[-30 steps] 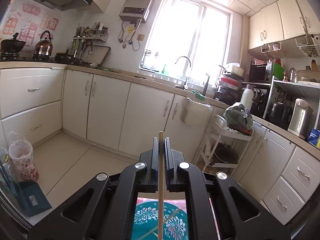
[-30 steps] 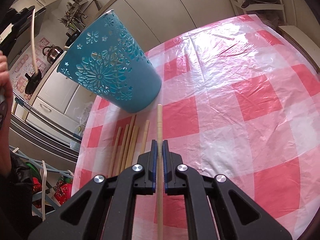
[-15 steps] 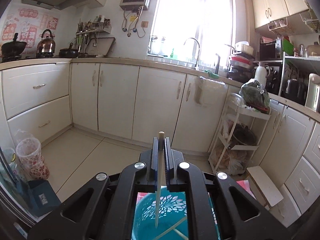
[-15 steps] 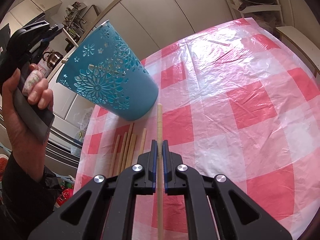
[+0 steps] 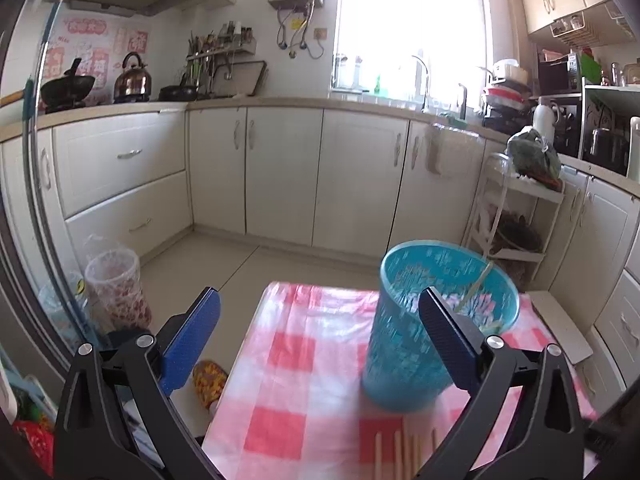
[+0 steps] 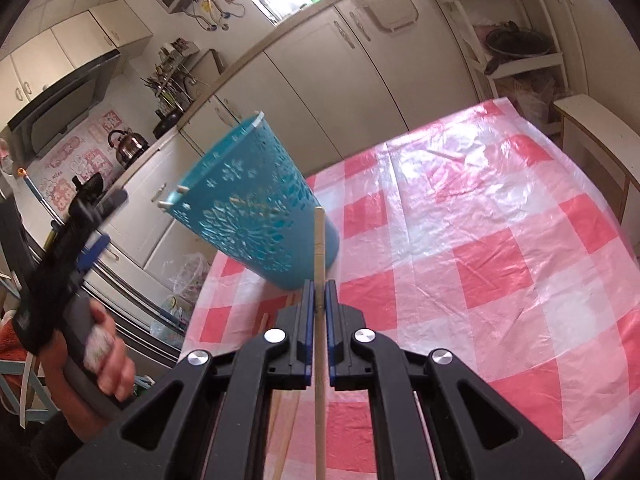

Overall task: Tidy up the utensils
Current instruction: 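Carry the stick over the blue basket and open the right gripper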

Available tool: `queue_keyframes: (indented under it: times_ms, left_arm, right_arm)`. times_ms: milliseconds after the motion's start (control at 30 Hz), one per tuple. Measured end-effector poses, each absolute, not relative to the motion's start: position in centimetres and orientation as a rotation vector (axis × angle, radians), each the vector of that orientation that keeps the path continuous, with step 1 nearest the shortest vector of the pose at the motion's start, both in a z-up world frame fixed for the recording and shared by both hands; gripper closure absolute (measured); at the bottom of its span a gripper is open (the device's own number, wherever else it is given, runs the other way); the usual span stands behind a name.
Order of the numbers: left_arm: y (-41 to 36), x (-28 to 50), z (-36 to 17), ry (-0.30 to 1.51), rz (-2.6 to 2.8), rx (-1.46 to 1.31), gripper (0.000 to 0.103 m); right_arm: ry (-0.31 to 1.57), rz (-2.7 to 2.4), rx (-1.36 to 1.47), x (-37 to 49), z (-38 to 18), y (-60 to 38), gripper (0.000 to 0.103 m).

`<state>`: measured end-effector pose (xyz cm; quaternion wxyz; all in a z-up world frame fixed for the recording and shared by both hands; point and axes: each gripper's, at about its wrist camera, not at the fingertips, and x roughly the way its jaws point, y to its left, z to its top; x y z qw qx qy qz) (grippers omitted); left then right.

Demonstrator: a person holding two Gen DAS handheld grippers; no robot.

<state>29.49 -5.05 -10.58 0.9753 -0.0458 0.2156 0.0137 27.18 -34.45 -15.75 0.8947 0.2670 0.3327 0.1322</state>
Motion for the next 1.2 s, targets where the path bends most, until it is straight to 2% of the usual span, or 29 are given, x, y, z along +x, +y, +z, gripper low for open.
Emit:
queue_keyframes:
  times_ms: [167,300,633,767,900,1067,1200]
  left_arm:
    - [-1.3,27.6,-17.6,0.636,0.069,-0.145,0.008]
    - [0.3,27.3,-20.6,0.702,0.075,-0.222,0.008]
    - [0.4,27.7,-20.7,0.69,0.058,-0.253,0.008]
    - [0.5,28.0,-20.7,0.693,0.051,-0.276,0.008]
    - [0.8,28.1,-20.7,0.692,0.044,-0.291,0.008]
    - [1.1,28.1,-20.8,0.685,0.043,-0.312,0.008]
    - [1.2,28.1,-20.8,0.685,0.045,-0.32,0.008]
  right_arm:
    - [0.515,0.312,0.539,25.8,-11.4,-34.1,0.097]
    - [0.397,0.331,0.543,26.0,-7.8,-33.8,0.097]
    - [0.125,0.264,0.553,32.1,0.0,-32.0,0.096]
    - [0.097,0.178,0.525,35.1,-0.3,-30.9,0.096]
    - [0.154,0.14,0.495,37.6,-2.5,-29.9,0.096]
    - [0.226,0.15,0.452,37.9,-4.9,-29.3,0.095]
    - [0.221,0.16,0.438,36.6,-4.7,-29.5,0.095]
